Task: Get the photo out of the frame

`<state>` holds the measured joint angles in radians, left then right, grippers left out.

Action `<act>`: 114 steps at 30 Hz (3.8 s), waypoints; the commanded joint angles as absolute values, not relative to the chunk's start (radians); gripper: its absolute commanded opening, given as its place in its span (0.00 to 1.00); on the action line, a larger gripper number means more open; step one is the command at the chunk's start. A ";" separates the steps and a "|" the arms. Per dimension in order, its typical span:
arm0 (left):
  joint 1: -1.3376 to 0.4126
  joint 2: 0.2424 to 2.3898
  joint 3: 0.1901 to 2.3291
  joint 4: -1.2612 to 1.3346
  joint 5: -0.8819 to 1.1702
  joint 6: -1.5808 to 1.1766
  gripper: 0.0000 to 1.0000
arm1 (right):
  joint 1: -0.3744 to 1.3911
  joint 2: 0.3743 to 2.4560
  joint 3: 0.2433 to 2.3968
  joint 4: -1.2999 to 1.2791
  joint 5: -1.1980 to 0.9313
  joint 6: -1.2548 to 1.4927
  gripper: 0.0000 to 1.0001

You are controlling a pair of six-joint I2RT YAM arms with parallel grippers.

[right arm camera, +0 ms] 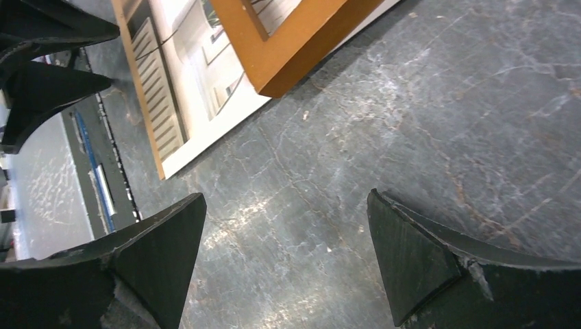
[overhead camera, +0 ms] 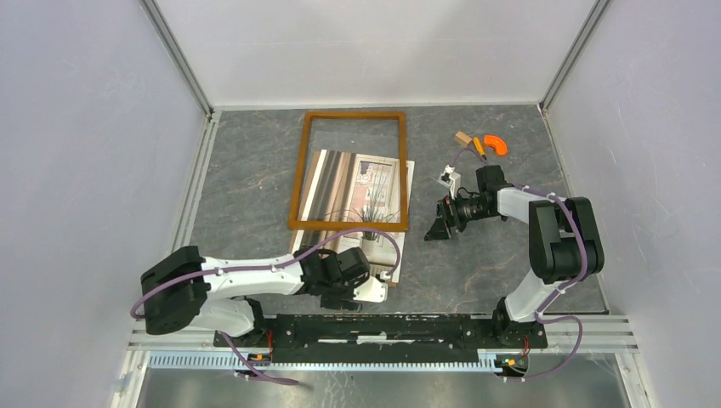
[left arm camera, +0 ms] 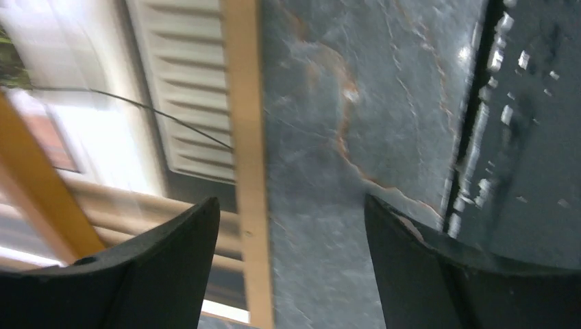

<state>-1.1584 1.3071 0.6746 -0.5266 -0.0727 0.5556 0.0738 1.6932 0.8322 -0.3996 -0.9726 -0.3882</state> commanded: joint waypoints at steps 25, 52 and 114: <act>-1.179 1.620 0.801 -0.209 -0.190 0.510 0.35 | 0.061 1.857 0.693 -0.208 -1.124 -0.143 0.56; -1.179 1.638 0.792 -0.204 -0.167 0.524 0.31 | 0.136 1.884 0.581 0.394 -1.161 0.375 0.40; -1.057 1.313 0.834 -0.463 -0.147 0.408 0.86 | 0.207 1.738 0.422 0.934 -1.222 0.976 0.00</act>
